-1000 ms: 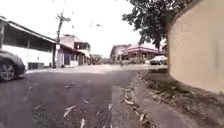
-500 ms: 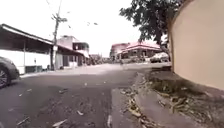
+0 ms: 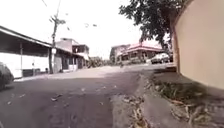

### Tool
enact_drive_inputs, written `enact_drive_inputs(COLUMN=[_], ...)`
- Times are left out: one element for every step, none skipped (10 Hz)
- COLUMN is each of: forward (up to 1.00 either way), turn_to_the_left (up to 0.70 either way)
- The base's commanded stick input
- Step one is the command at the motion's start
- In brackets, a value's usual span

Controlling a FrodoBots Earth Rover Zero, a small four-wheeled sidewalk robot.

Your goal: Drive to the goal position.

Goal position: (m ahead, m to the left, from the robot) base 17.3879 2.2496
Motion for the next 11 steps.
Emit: enact_drive_inputs(forward=[0.7,0.7,0.7,0.7,0.7,0.7,0.7,0.7,0.7,0.7,0.7], turn_to_the_left=[0.0,0.0,0.0,0.0,0.0,0.0,0.0,0.0,0.0,0.0,0.0])
